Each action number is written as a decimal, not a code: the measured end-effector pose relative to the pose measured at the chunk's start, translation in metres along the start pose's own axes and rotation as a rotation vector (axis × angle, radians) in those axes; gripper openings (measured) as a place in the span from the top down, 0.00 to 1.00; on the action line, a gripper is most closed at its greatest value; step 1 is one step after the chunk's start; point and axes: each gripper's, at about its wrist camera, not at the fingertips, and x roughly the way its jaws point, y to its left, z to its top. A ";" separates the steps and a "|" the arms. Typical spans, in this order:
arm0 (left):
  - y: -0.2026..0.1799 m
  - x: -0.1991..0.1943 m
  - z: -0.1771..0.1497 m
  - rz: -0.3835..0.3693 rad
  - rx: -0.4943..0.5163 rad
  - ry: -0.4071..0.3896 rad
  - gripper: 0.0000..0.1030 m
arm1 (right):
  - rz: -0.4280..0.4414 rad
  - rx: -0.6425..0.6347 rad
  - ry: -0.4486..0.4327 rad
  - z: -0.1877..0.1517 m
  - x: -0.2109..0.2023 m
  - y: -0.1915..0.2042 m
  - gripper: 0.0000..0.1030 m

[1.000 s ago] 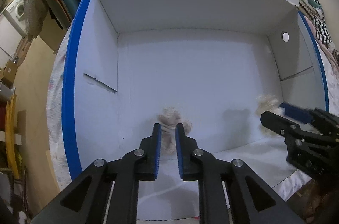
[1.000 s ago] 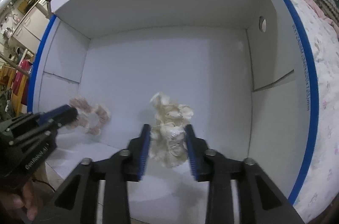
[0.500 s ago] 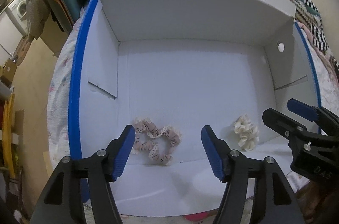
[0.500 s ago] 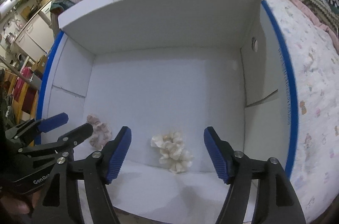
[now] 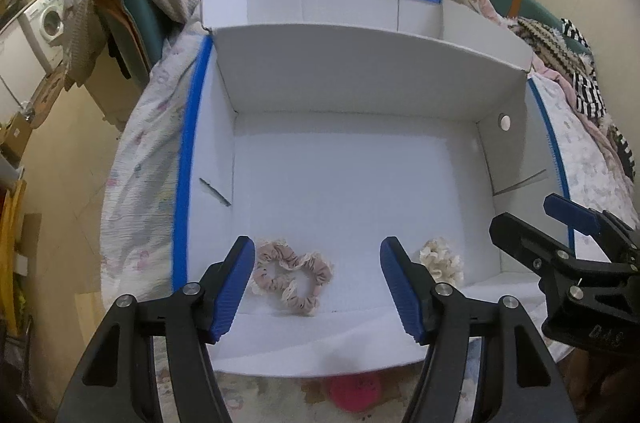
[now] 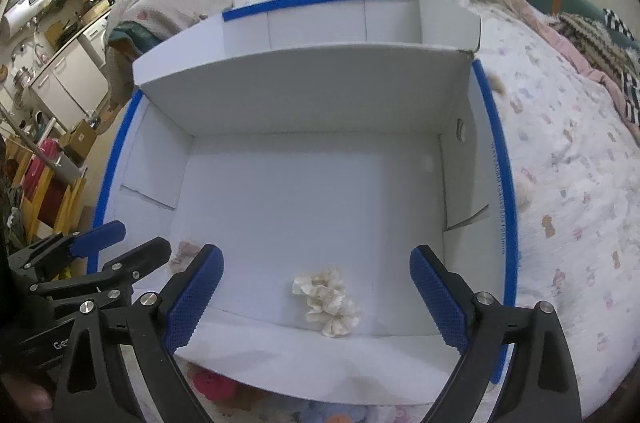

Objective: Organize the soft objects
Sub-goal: 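Withdraw both tools from the box back toward the remaining items, then grasp the plastic bag with the left tool while the right tool grasps the white sock, then lower the bag and sock into the box and open both tools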

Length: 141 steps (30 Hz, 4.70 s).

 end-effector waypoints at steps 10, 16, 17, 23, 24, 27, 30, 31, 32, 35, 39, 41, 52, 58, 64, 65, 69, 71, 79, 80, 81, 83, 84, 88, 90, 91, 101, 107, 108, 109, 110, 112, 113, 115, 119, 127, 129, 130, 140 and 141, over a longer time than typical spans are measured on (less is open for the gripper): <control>0.014 -0.031 -0.021 0.046 0.027 -0.063 0.33 | -0.019 -0.007 -0.026 -0.016 -0.019 0.004 0.03; 0.030 -0.041 -0.035 0.059 -0.020 -0.057 0.33 | -0.012 0.008 -0.031 -0.031 -0.033 0.004 0.03; 0.032 -0.043 -0.038 0.056 -0.027 -0.055 0.33 | -0.011 0.007 -0.031 -0.034 -0.035 0.005 0.03; 0.038 -0.048 -0.057 0.045 -0.079 -0.033 0.32 | 0.012 0.020 -0.015 -0.058 -0.042 0.004 0.03; 0.038 -0.048 -0.062 0.044 -0.085 -0.026 0.32 | 0.013 0.019 -0.010 -0.063 -0.043 0.004 0.03; 0.039 -0.048 -0.076 0.030 -0.104 -0.004 0.32 | 0.016 0.024 0.007 -0.075 -0.045 0.003 0.03; 0.041 -0.042 -0.089 0.018 -0.133 0.036 0.32 | 0.007 0.048 0.039 -0.085 -0.043 -0.001 0.03; 0.041 -0.040 -0.091 0.015 -0.139 0.048 0.32 | 0.008 0.062 0.055 -0.089 -0.040 -0.003 0.03; 0.042 -0.037 -0.094 0.013 -0.142 0.058 0.32 | 0.016 0.081 0.075 -0.094 -0.037 -0.005 0.03; 0.048 -0.028 -0.103 0.025 -0.166 0.099 0.32 | 0.024 0.109 0.137 -0.106 -0.024 -0.009 0.03; 0.059 -0.012 -0.109 0.014 -0.230 0.161 0.32 | 0.019 0.123 0.172 -0.113 -0.014 -0.012 0.03; 0.060 -0.004 -0.110 -0.009 -0.243 0.187 0.32 | 0.022 0.135 0.172 -0.112 -0.014 -0.014 0.03; 0.028 0.047 -0.106 -0.043 -0.140 0.263 0.39 | -0.002 0.115 0.225 -0.115 0.008 -0.014 0.03; 0.023 0.063 -0.100 -0.050 -0.145 0.274 0.39 | -0.029 0.076 0.234 -0.116 0.015 -0.010 0.03; 0.014 0.078 -0.096 -0.083 -0.143 0.307 0.47 | -0.028 0.059 0.241 -0.111 0.020 -0.008 0.03; 0.013 0.079 -0.095 -0.084 -0.139 0.307 0.48 | -0.029 0.053 0.241 -0.111 0.020 -0.008 0.03; 0.009 0.084 -0.092 -0.093 -0.132 0.323 0.67 | -0.042 0.022 0.242 -0.110 0.023 -0.004 0.03; 0.007 0.087 -0.091 -0.119 -0.144 0.331 0.78 | -0.040 0.016 0.246 -0.111 0.026 -0.003 0.03; 0.015 0.058 -0.085 -0.075 -0.119 0.235 0.80 | -0.018 0.064 0.245 -0.110 0.025 -0.019 0.03; 0.019 0.050 -0.084 -0.073 -0.131 0.217 0.80 | -0.003 0.097 0.244 -0.110 0.024 -0.027 0.03; 0.021 0.044 -0.083 -0.067 -0.137 0.201 0.80 | 0.009 0.131 0.244 -0.111 0.023 -0.033 0.03; 0.025 0.030 -0.083 -0.043 -0.137 0.164 0.80 | 0.040 0.208 0.249 -0.112 0.021 -0.048 0.03; 0.023 0.024 -0.084 -0.036 -0.137 0.150 0.80 | 0.058 0.247 0.250 -0.112 0.021 -0.054 0.03; 0.026 0.003 -0.093 -0.024 -0.129 0.106 0.80 | 0.113 0.346 0.266 -0.115 0.025 -0.069 0.03; 0.033 -0.005 -0.096 -0.028 -0.129 0.096 0.80 | 0.153 0.385 0.283 -0.117 0.030 -0.074 0.03; 0.038 -0.009 -0.097 -0.031 -0.133 0.093 0.80 | 0.151 0.394 0.287 -0.117 0.032 -0.075 0.03; 0.037 -0.009 -0.091 -0.051 -0.159 0.096 0.80 | 0.109 0.533 0.254 -0.121 0.040 -0.110 0.34; 0.036 -0.012 -0.091 -0.046 -0.148 0.089 0.80 | 0.090 0.489 0.321 -0.117 0.061 -0.107 0.70; 0.036 -0.013 -0.091 -0.041 -0.146 0.085 0.80 | 0.085 0.477 0.325 -0.117 0.062 -0.105 0.72; 0.037 -0.013 -0.092 -0.038 -0.147 0.083 0.80 | 0.085 0.470 0.326 -0.117 0.062 -0.103 0.73; 0.037 -0.014 -0.092 -0.037 -0.149 0.082 0.80 | 0.086 0.463 0.322 -0.116 0.062 -0.099 0.73; 0.038 -0.016 -0.092 -0.035 -0.153 0.079 0.80 | 0.081 0.448 0.304 -0.117 0.055 -0.092 0.73; 0.039 -0.017 -0.092 -0.030 -0.154 0.077 0.80 | 0.082 0.444 0.290 -0.115 0.051 -0.089 0.73; 0.040 -0.020 -0.093 -0.024 -0.159 0.073 0.80 | 0.087 0.445 0.270 -0.115 0.042 -0.086 0.73; 0.041 -0.027 -0.095 -0.018 -0.160 0.062 0.80 | 0.118 0.440 0.244 -0.118 0.026 -0.078 0.73; 0.036 -0.044 -0.099 -0.018 -0.167 0.029 0.80 | 0.202 0.415 0.186 -0.126 -0.015 -0.063 0.73; 0.033 -0.051 -0.097 0.004 -0.154 0.010 0.80 | 0.213 0.390 0.161 -0.126 -0.024 -0.055 0.73; 0.034 -0.055 -0.095 -0.009 -0.159 0.015 0.80 | 0.220 0.381 0.148 -0.126 -0.029 -0.051 0.73; 0.024 -0.084 -0.054 -0.026 -0.113 -0.049 0.80 | 0.302 0.356 0.046 -0.083 -0.061 -0.032 0.73; 0.021 -0.083 -0.048 -0.022 -0.095 -0.049 0.80 | 0.310 0.351 0.035 -0.076 -0.064 -0.031 0.73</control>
